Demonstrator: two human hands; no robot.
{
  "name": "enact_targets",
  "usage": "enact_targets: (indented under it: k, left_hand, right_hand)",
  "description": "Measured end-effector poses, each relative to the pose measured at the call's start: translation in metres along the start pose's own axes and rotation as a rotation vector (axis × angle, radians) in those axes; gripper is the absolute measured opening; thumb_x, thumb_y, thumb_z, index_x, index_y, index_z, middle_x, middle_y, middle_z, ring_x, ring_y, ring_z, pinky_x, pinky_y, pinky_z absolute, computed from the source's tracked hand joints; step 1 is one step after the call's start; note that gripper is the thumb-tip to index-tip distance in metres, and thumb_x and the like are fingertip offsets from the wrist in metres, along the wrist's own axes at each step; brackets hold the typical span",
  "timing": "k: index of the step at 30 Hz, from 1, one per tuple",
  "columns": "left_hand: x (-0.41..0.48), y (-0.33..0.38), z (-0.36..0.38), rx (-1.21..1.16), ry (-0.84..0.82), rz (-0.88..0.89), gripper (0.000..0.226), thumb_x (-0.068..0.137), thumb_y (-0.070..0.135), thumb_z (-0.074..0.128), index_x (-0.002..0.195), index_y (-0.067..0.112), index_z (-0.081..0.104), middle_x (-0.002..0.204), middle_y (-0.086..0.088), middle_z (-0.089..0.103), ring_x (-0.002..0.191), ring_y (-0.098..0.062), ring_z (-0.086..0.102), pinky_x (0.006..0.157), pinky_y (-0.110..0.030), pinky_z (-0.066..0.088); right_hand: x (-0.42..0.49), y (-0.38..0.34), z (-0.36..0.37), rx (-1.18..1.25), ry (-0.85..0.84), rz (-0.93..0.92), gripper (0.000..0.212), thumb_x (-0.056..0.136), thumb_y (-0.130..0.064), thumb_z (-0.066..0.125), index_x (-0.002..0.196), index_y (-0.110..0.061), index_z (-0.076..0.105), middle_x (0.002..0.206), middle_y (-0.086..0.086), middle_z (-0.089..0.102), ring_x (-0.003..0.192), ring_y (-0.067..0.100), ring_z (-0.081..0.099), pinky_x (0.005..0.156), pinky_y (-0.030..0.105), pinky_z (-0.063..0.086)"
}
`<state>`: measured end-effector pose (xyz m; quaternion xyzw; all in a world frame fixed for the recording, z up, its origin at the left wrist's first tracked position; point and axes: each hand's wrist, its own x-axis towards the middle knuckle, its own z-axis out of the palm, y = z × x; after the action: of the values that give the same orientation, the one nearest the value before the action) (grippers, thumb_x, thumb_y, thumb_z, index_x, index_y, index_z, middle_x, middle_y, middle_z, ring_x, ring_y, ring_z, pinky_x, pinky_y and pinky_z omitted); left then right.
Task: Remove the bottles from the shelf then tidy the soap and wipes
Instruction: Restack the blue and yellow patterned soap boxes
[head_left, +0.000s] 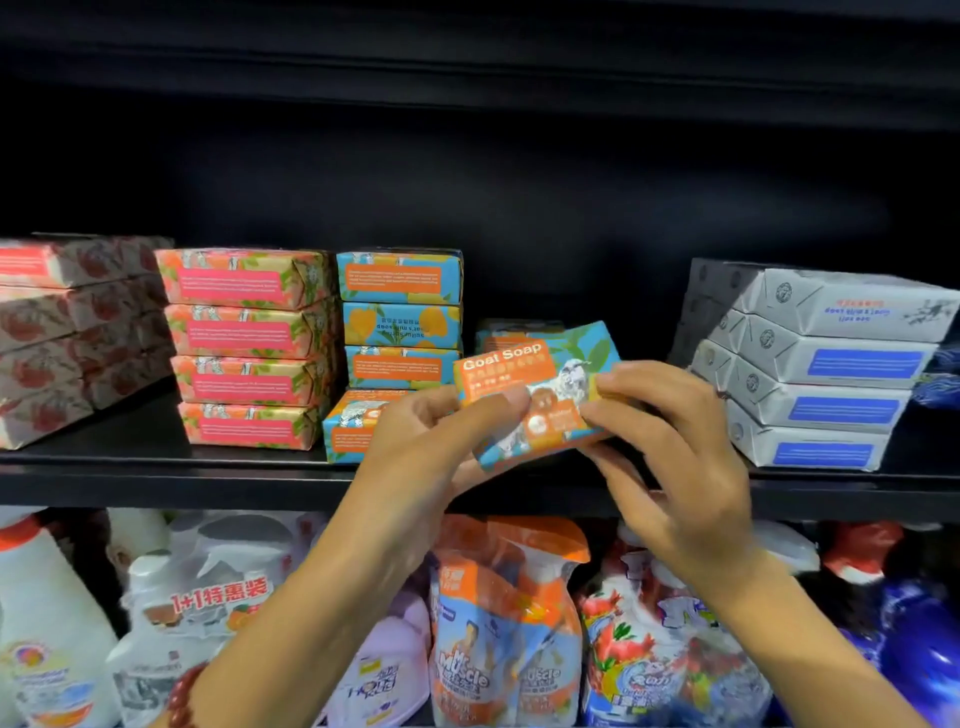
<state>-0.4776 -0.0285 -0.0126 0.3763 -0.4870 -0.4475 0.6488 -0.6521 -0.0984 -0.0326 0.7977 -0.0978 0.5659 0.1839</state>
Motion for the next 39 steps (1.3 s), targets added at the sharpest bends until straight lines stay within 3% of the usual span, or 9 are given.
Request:
enact_targets:
  k: [5,10,16,19,22,27,31,35,39]
  left_hand:
    - [-0.004,-0.008,-0.013,0.128,-0.02,0.267,0.032,0.074,0.014,0.073,0.105,0.006,0.067,0.1,-0.006,0.073,0.096,-0.018,0.069,0.076,-0.022,0.053]
    - [-0.01,-0.01,-0.017,0.144,-0.051,0.335,0.039,0.065,0.022,0.076,0.103,0.018,0.067,0.103,-0.003,0.073,0.098,-0.016,0.068,0.078,-0.022,0.052]
    - [-0.018,0.002,-0.029,0.185,-0.029,0.17,0.08,0.039,0.052,0.087,0.11,0.025,0.062,0.103,0.004,0.072,0.094,-0.011,0.068,0.074,-0.02,0.053]
    - [-0.02,0.01,-0.033,0.222,-0.035,0.171,0.076,0.041,0.032,0.088,0.111,0.017,0.063,0.103,0.001,0.073,0.095,-0.015,0.07,0.072,-0.02,0.053]
    - [-0.024,0.016,-0.035,0.244,-0.046,0.237,0.064,0.043,0.012,0.087,0.104,0.011,0.067,0.099,-0.002,0.074,0.094,-0.019,0.07,0.072,-0.022,0.055]
    - [-0.027,0.011,-0.042,0.349,0.009,0.429,0.076,0.044,0.021,0.086,0.115,0.018,0.059,0.115,0.001,0.068,0.11,-0.014,0.063,0.088,-0.027,0.052]
    - [-0.029,0.002,-0.04,0.43,-0.049,0.513,0.075,0.054,0.016,0.084,0.122,0.01,0.054,0.123,-0.007,0.06,0.117,-0.023,0.058,0.095,-0.033,0.049]
    - [-0.031,-0.002,-0.037,0.588,-0.055,0.637,0.056,0.07,0.019,0.078,0.119,0.026,0.052,0.129,0.01,0.052,0.124,-0.018,0.052,0.097,-0.028,0.046]
    - [-0.031,-0.004,-0.038,0.546,-0.072,0.483,0.081,0.055,0.03,0.086,0.124,0.027,0.045,0.131,0.006,0.05,0.123,-0.016,0.052,0.094,-0.034,0.05]
  right_hand:
    - [0.015,-0.011,-0.013,0.411,-0.124,0.44,0.078,0.075,-0.037,0.07,0.141,-0.019,0.034,0.142,-0.002,0.035,0.128,0.015,0.044,0.102,0.025,0.04]
    - [0.033,-0.015,-0.012,0.602,-0.281,0.665,0.065,0.064,-0.029,0.083,0.122,-0.032,0.054,0.115,-0.019,0.062,0.107,-0.002,0.059,0.084,0.012,0.046]
    - [0.031,-0.027,-0.005,0.326,-0.118,0.347,0.039,0.065,0.003,0.072,0.098,-0.014,0.061,0.102,-0.007,0.062,0.103,0.009,0.06,0.083,0.02,0.048]
    - [0.027,-0.031,0.003,0.312,-0.063,0.199,0.038,0.067,0.012,0.065,0.1,-0.006,0.058,0.108,0.002,0.06,0.111,0.009,0.056,0.092,0.019,0.043]
    - [0.027,-0.032,0.003,0.327,-0.137,0.175,0.038,0.073,-0.006,0.068,0.109,-0.008,0.054,0.125,0.0,0.053,0.123,0.012,0.048,0.099,0.024,0.041]
    - [0.032,-0.031,-0.003,0.694,-0.41,0.673,0.109,0.047,-0.057,0.083,0.14,-0.035,0.031,0.138,-0.015,0.048,0.128,0.002,0.044,0.101,0.022,0.04]
    - [0.039,-0.027,-0.003,0.816,-0.414,0.889,0.081,0.053,-0.043,0.085,0.126,-0.026,0.053,0.107,-0.013,0.069,0.099,0.005,0.065,0.082,0.02,0.052]
    - [0.048,-0.036,-0.012,0.664,-0.366,0.783,0.053,0.046,-0.033,0.082,0.098,-0.026,0.068,0.094,-0.012,0.071,0.084,0.005,0.068,0.071,0.017,0.052]
    - [0.043,-0.046,-0.012,0.389,-0.209,0.483,0.042,0.058,-0.02,0.084,0.094,-0.024,0.063,0.094,-0.014,0.064,0.093,0.001,0.06,0.076,0.008,0.043]
